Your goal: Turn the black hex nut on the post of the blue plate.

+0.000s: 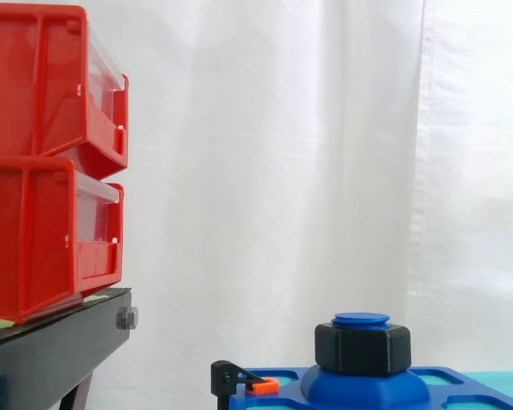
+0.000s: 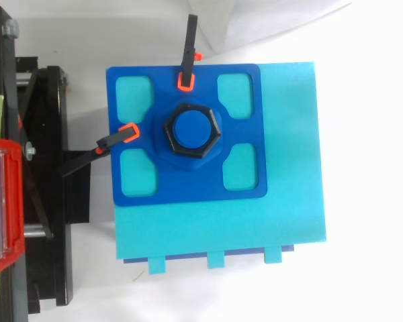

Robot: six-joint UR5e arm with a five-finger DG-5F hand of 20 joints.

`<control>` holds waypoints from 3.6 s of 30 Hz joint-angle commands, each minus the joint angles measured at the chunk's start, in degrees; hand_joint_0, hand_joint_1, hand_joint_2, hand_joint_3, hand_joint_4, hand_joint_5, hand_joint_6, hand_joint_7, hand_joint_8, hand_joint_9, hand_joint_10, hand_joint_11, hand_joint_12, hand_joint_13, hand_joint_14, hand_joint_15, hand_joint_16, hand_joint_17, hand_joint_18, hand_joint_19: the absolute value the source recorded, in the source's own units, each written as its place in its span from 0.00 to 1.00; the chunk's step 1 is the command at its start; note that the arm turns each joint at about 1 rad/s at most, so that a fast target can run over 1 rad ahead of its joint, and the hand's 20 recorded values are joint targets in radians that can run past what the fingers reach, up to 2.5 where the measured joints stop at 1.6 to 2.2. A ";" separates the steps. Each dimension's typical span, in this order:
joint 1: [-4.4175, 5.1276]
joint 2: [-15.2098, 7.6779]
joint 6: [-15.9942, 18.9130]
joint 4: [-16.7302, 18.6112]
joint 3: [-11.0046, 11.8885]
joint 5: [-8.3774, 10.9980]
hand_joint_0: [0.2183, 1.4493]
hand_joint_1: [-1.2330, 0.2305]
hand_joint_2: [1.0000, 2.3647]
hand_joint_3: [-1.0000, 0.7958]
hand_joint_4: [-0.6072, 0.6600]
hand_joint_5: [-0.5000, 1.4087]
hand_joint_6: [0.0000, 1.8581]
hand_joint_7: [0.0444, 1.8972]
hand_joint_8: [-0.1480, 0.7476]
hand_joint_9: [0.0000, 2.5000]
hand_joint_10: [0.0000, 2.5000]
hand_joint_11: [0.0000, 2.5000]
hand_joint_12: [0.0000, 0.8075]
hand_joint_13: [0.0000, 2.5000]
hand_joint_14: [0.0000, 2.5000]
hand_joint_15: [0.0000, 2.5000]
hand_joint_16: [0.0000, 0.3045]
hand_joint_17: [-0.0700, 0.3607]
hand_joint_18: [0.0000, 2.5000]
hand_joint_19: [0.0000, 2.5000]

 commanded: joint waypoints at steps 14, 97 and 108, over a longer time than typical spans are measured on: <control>0.02 -0.03 -0.25 -0.19 0.00 -0.06 0.17 0.47 0.00 0.28 0.54 0.10 0.27 0.33 0.35 0.00 0.00 0.00 0.43 0.00 0.00 0.00 0.17 0.43 0.00 0.04; -0.07 0.06 -0.25 -0.27 0.00 0.12 0.21 0.56 0.00 0.28 0.54 0.10 0.27 0.33 0.37 0.00 0.00 0.00 0.43 0.00 0.00 0.00 0.16 0.42 0.00 0.05; -0.07 -0.03 -0.25 -0.27 0.00 0.12 0.21 0.56 0.00 0.28 0.55 0.10 0.27 0.33 0.37 0.00 0.00 0.00 0.43 0.00 0.00 0.00 0.16 0.42 0.00 0.05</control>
